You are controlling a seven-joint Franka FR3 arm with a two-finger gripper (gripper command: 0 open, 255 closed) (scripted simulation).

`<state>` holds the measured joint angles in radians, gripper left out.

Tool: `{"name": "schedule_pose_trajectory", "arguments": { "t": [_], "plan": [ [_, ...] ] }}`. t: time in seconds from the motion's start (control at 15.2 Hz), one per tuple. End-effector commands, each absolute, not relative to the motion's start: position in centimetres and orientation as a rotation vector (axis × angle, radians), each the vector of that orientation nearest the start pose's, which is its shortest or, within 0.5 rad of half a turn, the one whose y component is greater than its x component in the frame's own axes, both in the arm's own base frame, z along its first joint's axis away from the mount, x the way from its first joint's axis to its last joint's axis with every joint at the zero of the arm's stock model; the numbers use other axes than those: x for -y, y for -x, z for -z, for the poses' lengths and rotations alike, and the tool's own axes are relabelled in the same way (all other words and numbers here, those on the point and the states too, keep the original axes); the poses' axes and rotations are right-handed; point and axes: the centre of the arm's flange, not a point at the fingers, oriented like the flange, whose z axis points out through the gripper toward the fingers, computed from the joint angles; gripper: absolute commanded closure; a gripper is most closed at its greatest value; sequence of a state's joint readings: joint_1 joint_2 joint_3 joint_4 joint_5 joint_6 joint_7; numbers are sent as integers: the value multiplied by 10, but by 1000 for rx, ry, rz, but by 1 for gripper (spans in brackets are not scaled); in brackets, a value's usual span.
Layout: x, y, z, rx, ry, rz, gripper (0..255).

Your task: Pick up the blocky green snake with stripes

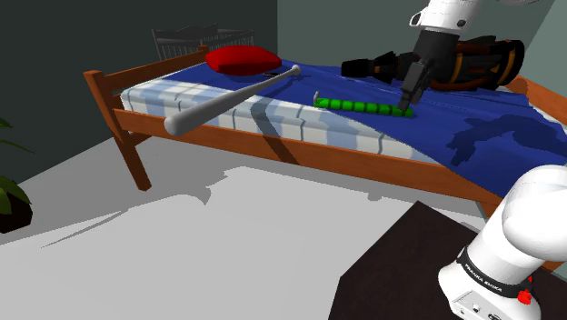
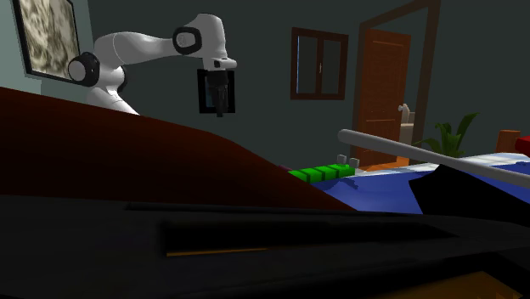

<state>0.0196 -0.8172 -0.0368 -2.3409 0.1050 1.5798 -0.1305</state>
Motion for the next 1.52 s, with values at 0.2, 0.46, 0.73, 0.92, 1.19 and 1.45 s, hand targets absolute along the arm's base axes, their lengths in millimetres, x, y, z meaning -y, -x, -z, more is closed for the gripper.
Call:
{"name": "schedule_pose_trajectory", "arguments": {
  "t": [0.2,0.46,0.73,0.92,1.19,1.45],
  "plan": [
    [24,-322,-595,249,3025,97,0],
    [58,-354,-578,329,3048,96,0],
    [91,-388,-562,410,3069,95,0],
    [114,-414,-551,471,3083,94,0],
    [145,-451,-537,555,3100,93,0],
    [174,-489,-525,639,3115,91,0]
  ]
}}
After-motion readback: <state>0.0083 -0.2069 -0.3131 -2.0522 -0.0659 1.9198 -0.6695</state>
